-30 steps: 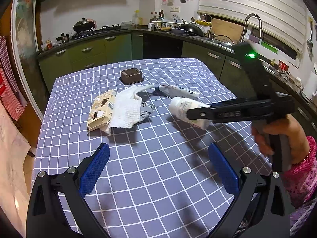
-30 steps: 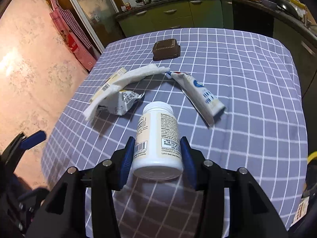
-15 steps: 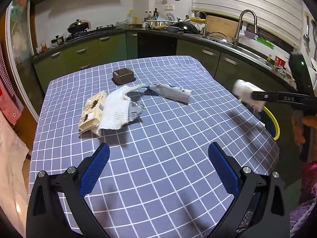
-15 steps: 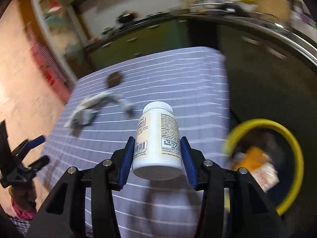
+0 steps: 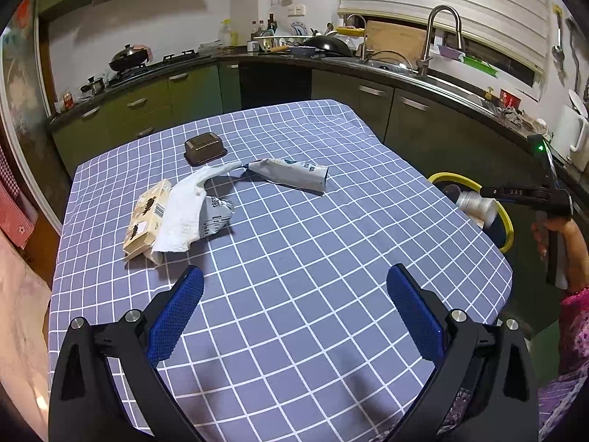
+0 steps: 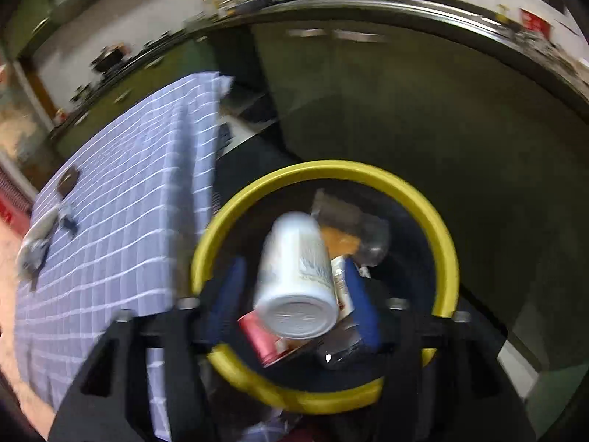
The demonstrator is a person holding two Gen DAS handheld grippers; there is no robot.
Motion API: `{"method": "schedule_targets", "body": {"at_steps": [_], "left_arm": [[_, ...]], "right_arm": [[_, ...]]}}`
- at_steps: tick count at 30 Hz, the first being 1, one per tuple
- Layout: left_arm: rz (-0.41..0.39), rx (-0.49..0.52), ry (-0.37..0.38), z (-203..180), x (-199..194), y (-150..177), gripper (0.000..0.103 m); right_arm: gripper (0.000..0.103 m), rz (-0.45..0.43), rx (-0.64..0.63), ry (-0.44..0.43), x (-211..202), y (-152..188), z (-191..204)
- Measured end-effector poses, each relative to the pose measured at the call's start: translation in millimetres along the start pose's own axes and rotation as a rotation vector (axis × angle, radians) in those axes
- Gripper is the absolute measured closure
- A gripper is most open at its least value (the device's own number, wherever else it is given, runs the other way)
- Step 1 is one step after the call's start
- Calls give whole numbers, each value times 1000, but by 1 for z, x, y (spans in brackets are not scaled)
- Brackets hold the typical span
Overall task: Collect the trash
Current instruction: 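Carry the pill bottle over the bin and open the right gripper, then grasp the cartoon-printed tissue box with the left gripper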
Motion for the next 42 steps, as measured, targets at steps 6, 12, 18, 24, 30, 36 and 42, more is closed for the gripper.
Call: {"method": "schedule_targets", "body": {"at_steps": [6,12,18,24,30,36,42], "left_arm": [[3,-24,-18,15,-2,0,5],[1,-84,-81,58,-13,3,5],[4,-154,-119,107,-15,-9,5],[62,-205,-64,144,15,-34,5],[141,-227,-102,180,65,-52,15],[192,-258,-84,200,102,-57,20],[228,-262,-55,201,125,-62,24]], "right_arm": [[39,-80,-18,-58,-20,-2,25],[39,-85,-83,-104,-22,-3,58],[39,-60,-133,-134,-15,2,89],[39,-46,-160,-155,-11,5,107],[39,-38,-179,-168,-7,6,119],[39,-31,-191,-170,-4,5,125],[39,-24,-199,-172,-2,5,129]]}}
Point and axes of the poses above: each gripper's, at about its wrist camera, not at the fingertips, and x roughly the way its jaws point, z to its left, y to its underside, the point moved 9 cm from there along x, roughly the way its jaws point, and after that the axes turned 10 degrees about z, right-handed, at the moved point
